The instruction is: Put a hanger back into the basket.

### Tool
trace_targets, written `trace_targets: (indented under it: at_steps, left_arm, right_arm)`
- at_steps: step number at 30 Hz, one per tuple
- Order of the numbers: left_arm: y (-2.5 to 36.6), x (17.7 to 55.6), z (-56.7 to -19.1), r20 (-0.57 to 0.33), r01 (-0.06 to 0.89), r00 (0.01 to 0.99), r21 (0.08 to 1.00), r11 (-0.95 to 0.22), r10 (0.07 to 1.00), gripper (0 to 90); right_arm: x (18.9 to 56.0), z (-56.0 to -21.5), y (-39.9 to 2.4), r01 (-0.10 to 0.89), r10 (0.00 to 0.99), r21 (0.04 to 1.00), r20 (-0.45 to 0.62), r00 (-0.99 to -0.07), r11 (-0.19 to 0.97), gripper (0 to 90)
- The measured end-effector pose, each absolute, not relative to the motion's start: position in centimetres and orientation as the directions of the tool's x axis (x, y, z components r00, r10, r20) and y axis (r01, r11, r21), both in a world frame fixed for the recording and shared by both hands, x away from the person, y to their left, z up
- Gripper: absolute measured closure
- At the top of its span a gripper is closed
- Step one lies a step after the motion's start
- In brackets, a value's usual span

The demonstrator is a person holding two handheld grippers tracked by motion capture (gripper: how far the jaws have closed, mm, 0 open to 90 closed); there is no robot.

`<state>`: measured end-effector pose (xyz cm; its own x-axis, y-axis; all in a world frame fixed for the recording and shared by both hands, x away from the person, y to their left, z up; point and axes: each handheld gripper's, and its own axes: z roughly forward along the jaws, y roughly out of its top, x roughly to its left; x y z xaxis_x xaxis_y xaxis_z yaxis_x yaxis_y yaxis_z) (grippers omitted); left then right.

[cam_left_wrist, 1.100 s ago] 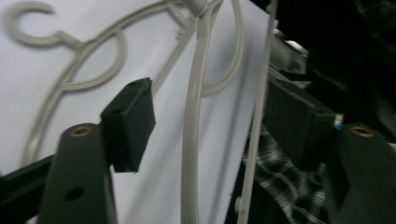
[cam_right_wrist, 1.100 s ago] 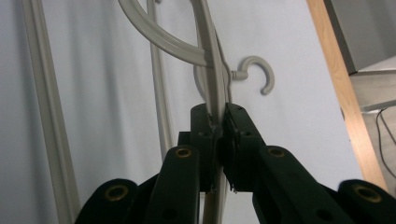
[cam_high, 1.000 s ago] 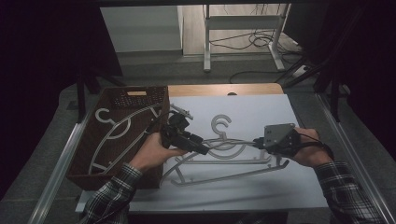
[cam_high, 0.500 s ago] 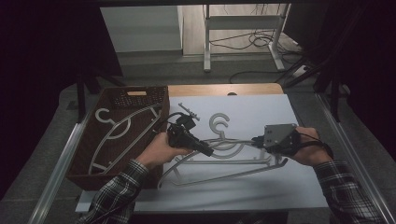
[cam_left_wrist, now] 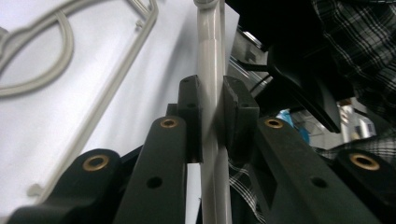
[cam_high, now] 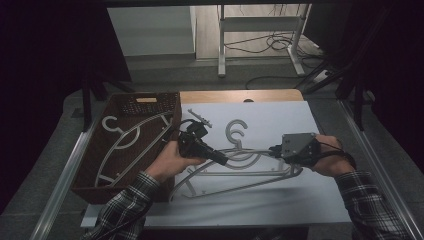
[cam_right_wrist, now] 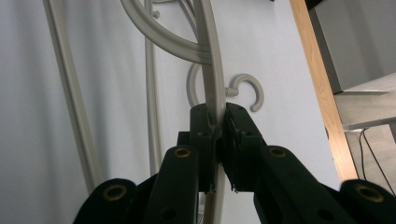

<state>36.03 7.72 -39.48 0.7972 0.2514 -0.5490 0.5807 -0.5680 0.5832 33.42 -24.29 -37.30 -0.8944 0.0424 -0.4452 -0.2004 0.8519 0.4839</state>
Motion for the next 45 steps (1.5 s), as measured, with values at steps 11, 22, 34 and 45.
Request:
trace_targets:
  at_steps: [11, 22, 34, 45]
  left_arm:
    - [8.1, 34.5, -37.2, -0.44, 0.518, 0.853, 0.649, -0.556, 0.281, 80.5]
    - [8.5, 33.8, -36.6, -0.376, 0.486, 0.874, 0.673, -0.557, 0.309, 80.6]
    - [10.1, 33.3, -35.2, -0.322, 0.471, 0.877, 0.727, -0.5, 0.357, 80.6]
    - [12.3, 33.1, -34.6, -0.302, 0.483, 0.859, 0.745, -0.46, 0.413, 80.6]
  right_arm:
    - [33.4, -36.4, -24.4, -0.178, 0.057, 0.522, -0.402, -0.914, 0.834, 78.9]
    - [33.5, -36.6, -24.3, -0.114, 0.119, 0.537, -0.379, -0.918, 0.836, 59.1]
    - [33.6, -36.5, -25.2, 0.009, 0.261, 0.615, -0.322, -0.91, 0.789, 32.9]
    - [34.2, -37.3, -26.8, 0.181, 0.47, 0.7, -0.244, -0.848, 0.69, 14.6]
